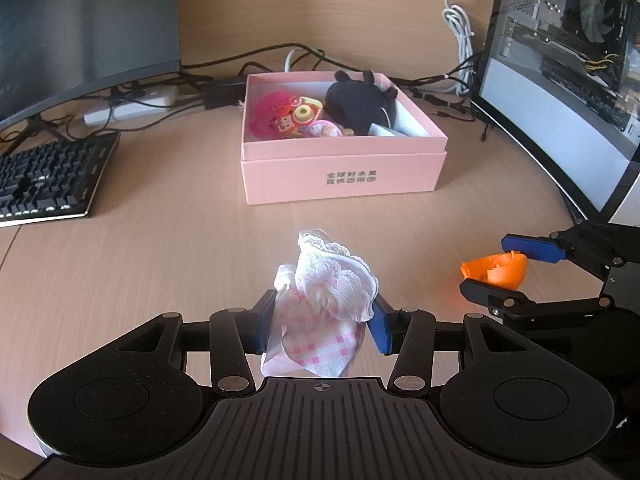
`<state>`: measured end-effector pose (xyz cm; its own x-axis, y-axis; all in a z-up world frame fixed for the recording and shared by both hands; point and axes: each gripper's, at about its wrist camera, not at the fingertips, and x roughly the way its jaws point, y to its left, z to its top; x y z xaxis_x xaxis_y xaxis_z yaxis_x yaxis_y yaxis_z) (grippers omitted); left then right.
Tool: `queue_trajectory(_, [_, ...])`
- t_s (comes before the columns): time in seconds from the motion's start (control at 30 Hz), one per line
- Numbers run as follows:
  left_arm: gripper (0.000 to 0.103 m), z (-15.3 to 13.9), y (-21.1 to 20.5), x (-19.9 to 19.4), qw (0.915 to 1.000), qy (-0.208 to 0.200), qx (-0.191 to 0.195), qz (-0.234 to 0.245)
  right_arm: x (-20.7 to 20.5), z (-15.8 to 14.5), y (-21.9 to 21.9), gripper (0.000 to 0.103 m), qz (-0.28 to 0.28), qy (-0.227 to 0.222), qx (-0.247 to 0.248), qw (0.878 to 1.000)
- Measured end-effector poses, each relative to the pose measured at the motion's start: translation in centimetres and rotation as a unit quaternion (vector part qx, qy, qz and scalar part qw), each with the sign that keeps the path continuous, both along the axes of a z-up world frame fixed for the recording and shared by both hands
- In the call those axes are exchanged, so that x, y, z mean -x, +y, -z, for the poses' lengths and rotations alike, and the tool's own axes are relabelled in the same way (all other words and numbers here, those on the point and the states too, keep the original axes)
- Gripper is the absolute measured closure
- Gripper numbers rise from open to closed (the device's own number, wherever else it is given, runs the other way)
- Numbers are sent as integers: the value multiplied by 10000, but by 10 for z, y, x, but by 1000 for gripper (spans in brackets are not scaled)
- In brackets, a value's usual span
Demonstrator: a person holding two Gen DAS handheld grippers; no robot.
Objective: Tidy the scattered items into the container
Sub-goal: 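Lift the lace cloth with the left tool while the right tool carries the orange toy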
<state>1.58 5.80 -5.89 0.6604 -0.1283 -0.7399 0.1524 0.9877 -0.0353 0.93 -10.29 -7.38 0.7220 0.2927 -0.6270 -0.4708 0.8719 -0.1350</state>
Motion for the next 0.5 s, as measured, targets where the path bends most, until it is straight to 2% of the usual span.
queue_trajectory(0.5, [51, 0, 4, 2, 9999, 46, -29, -86, -2, 0, 6, 49, -157, 1, 9, 9999])
